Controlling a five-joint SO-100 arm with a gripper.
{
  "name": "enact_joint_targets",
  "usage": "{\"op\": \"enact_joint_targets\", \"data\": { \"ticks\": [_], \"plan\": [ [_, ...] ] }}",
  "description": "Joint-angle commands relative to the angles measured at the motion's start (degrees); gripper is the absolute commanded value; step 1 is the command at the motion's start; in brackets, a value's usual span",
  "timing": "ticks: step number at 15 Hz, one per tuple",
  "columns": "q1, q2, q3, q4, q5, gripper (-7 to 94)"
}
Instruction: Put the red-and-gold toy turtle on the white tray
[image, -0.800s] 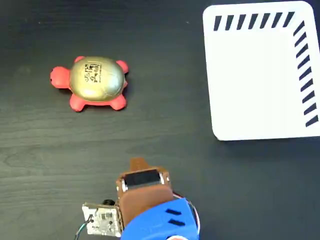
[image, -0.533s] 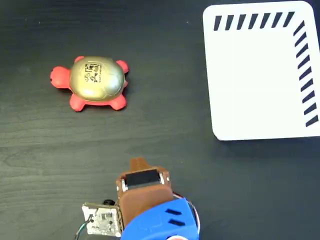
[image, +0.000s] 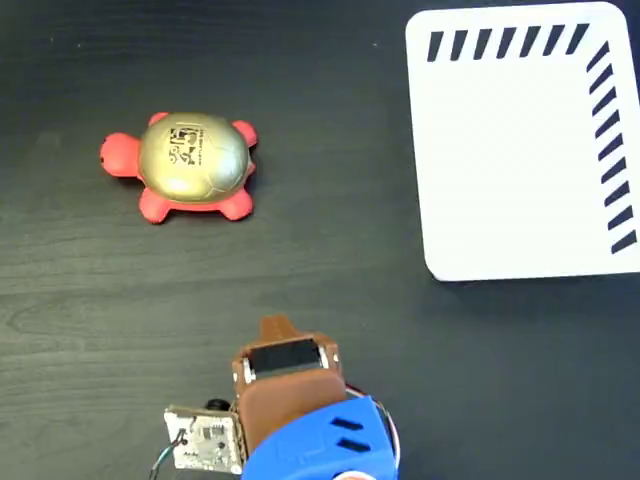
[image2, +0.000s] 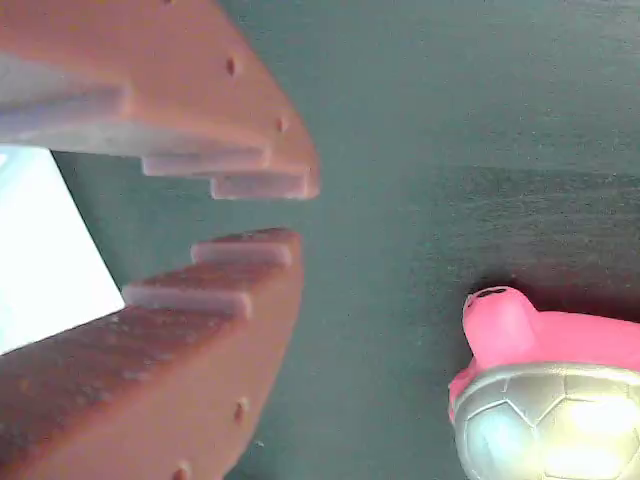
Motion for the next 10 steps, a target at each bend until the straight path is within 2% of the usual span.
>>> {"op": "enact_joint_targets", "data": {
  "ticks": [1, 9, 10],
  "plan": [
    [-0.7, 0.2, -0.5, 0.3, 0.1, 0],
    [-3.0, 0.2, -0.5, 0.2, -2.1, 0],
    [-3.3, 0.2, -0.5, 0.2, -2.4, 4]
  ]
}}
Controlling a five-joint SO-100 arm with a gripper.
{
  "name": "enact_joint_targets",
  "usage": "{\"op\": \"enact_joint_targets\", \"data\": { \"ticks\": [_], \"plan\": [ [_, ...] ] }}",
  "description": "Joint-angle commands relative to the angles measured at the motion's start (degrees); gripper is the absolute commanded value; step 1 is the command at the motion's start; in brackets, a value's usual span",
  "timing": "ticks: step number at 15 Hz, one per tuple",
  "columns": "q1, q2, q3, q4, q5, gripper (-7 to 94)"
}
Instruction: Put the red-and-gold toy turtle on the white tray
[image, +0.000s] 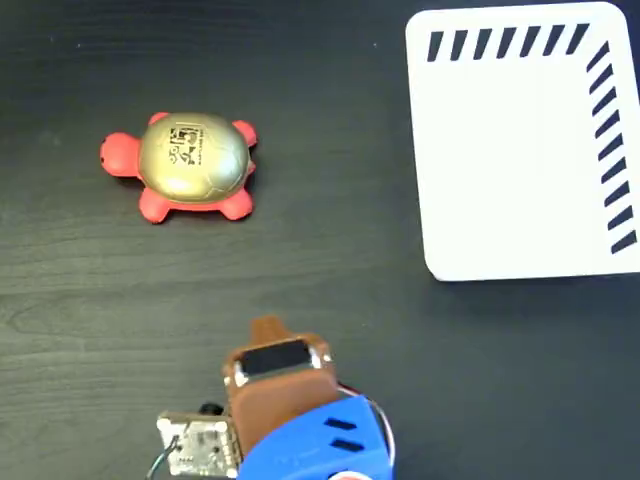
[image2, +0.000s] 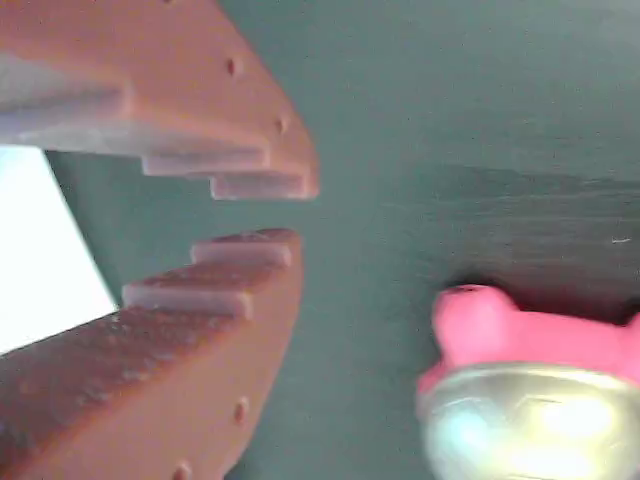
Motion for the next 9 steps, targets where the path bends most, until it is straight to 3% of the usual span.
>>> {"op": "enact_joint_targets", "data": {
  "ticks": [1, 6, 9],
  "plan": [
    [-1.5, 0.0, -0.5, -0.1, -0.1, 0],
    [-1.1, -29.3, -17.7, -13.5, 7.5, 0],
    [-0.9, -49.4, -32.6, -13.0, 10.0, 0]
  ]
}}
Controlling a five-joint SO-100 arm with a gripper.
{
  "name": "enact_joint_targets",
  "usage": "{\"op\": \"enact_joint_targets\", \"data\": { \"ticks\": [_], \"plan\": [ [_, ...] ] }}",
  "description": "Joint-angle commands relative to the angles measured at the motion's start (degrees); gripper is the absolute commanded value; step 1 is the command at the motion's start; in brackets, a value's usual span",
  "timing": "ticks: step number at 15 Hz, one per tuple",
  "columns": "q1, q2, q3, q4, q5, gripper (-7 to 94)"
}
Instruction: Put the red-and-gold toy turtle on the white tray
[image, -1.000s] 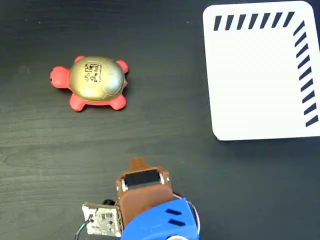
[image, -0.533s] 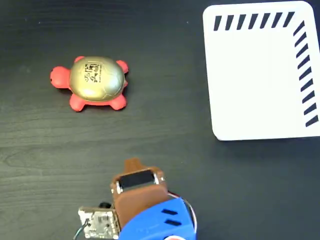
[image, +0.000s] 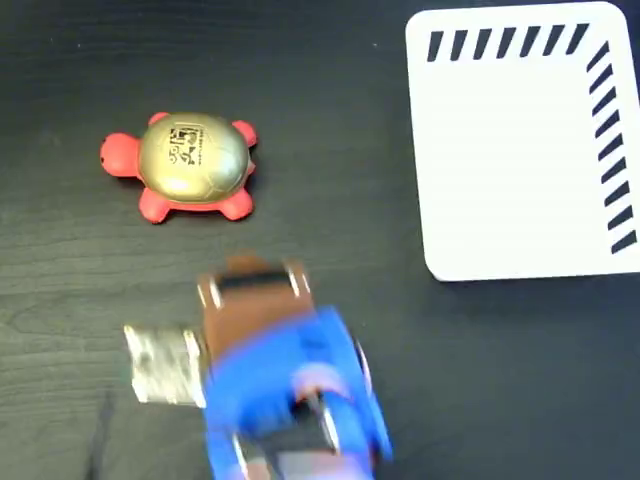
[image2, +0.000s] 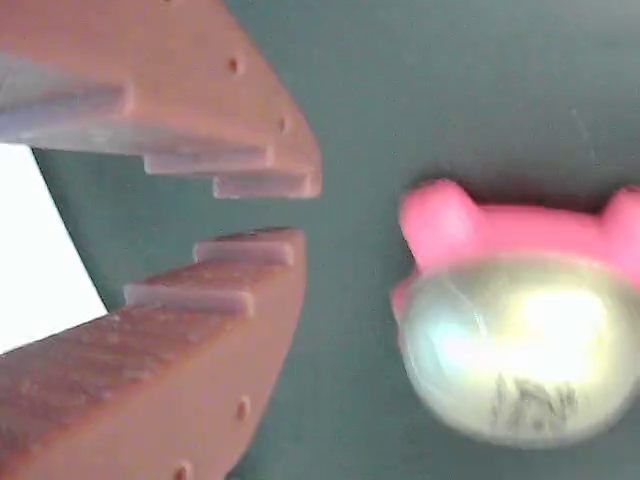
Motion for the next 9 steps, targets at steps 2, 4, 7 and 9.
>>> {"op": "enact_joint_targets", "data": {
  "ticks": [2, 4, 7, 9],
  "plan": [
    [0.4, -19.4, -20.3, 2.0, 4.3, 0],
    [0.1, -29.9, -32.4, 7.7, 5.5, 0],
    [-0.6, -42.8, -48.8, 18.5, 5.5, 0],
    [-1.4, -48.7, -55.0, 22.7, 5.0, 0]
  ]
}}
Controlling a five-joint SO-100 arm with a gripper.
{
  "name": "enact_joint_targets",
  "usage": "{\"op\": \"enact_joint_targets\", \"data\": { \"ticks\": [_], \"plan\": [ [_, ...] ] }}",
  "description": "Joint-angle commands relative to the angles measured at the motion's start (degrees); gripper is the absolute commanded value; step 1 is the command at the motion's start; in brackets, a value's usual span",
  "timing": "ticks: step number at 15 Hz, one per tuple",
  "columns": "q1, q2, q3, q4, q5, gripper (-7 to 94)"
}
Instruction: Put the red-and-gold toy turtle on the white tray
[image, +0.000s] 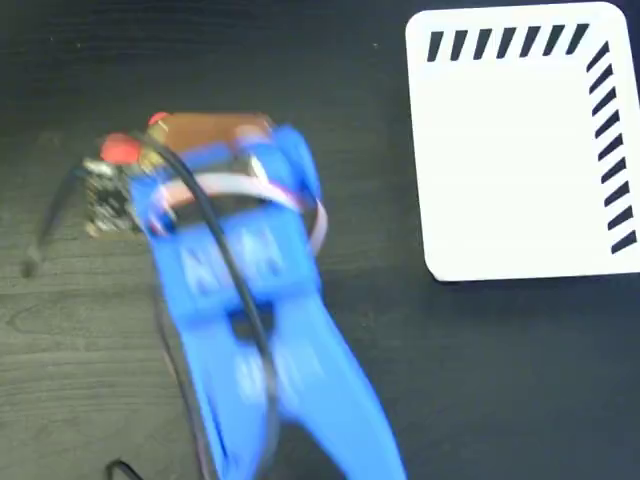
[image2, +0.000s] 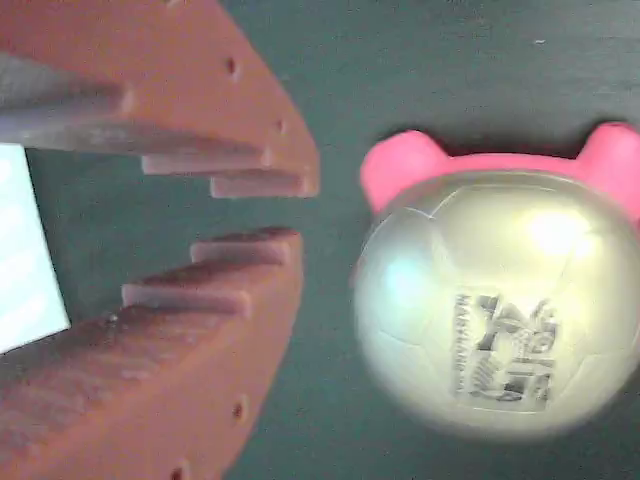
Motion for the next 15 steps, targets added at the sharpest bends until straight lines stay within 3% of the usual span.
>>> {"op": "enact_joint_targets", "data": {
  "ticks": [1, 4, 5, 7, 9, 15],
  "plan": [
    [-1.1, -3.7, -9.7, 4.4, 0.0, 0],
    [-0.7, -7.1, -11.0, 4.6, -1.4, 0],
    [-0.8, -7.8, -11.0, 4.7, -1.7, 7],
    [-0.9, -8.9, -11.0, 5.3, -1.8, 34],
    [-1.1, -9.7, -11.0, 6.2, -2.3, 50],
    [-1.2, -12.4, -11.7, 6.2, -2.4, 54]
  ]
}}
